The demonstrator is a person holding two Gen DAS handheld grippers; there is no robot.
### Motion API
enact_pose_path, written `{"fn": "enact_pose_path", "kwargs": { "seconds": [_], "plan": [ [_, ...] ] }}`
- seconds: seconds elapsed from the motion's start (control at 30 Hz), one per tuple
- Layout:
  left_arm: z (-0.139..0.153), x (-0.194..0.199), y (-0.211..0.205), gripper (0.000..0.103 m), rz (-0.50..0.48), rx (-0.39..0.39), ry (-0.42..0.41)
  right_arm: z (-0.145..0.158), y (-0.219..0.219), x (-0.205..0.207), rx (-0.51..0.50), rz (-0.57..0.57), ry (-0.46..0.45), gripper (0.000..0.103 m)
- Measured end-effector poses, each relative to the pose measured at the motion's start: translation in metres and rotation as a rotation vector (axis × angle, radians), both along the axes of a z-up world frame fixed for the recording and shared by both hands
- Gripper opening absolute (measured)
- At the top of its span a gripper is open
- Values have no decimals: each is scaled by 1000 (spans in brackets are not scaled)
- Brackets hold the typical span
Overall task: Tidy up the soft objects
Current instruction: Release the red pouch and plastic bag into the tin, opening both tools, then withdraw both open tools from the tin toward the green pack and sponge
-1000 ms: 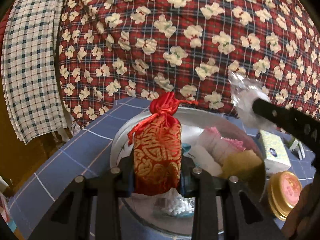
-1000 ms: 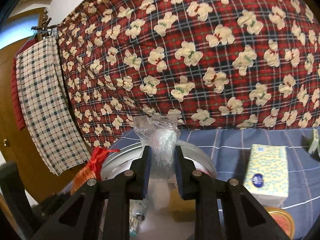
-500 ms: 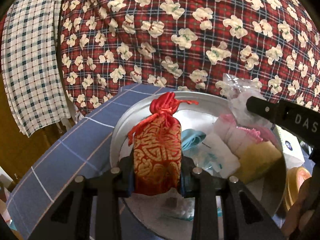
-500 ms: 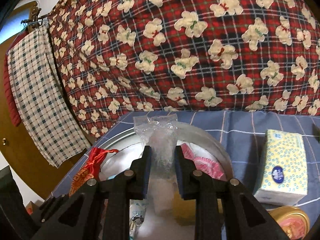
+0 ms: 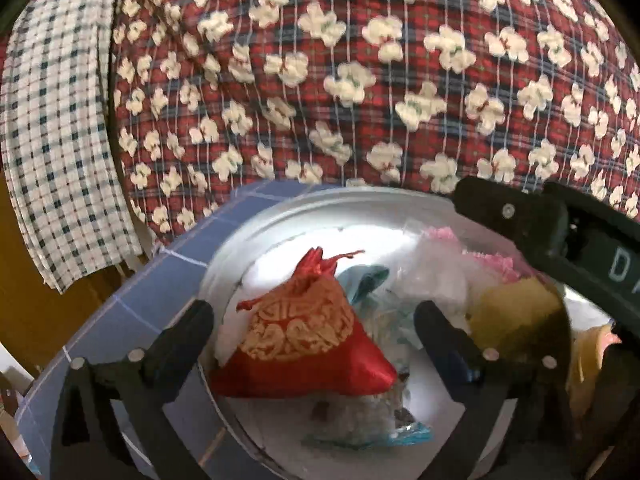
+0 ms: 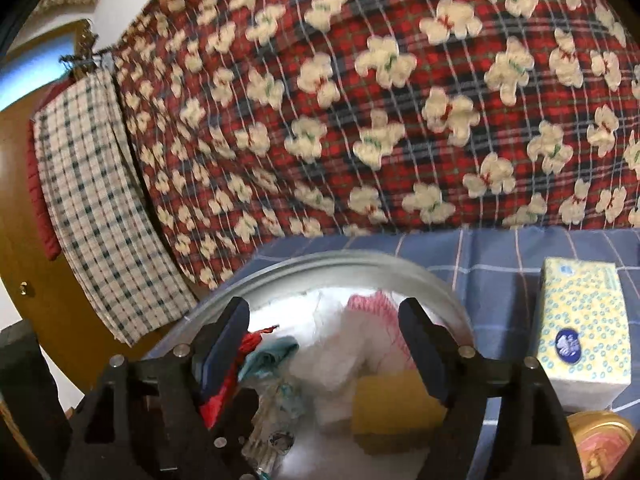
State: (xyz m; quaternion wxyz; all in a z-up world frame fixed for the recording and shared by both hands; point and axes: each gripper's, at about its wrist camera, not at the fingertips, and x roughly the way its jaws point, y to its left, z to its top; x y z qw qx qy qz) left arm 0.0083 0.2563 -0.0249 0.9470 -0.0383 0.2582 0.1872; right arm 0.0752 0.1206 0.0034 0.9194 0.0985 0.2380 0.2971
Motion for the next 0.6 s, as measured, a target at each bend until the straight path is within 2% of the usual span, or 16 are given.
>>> {"fn": "enact_pose_path", "kwargs": {
  "seconds": [0.17, 0.37, 0.6],
  "plan": [
    [1, 0, 4, 102, 9, -23, -10, 6, -14, -11, 33, -44, -66, 79],
    [1, -2, 6, 102, 23, -14, -13, 6, -27, -28, -22, -197, -157, 79],
    [0, -6, 16, 103, 108, -33, -20, 7, -40, -47, -72, -305, -257, 82]
  ]
}}
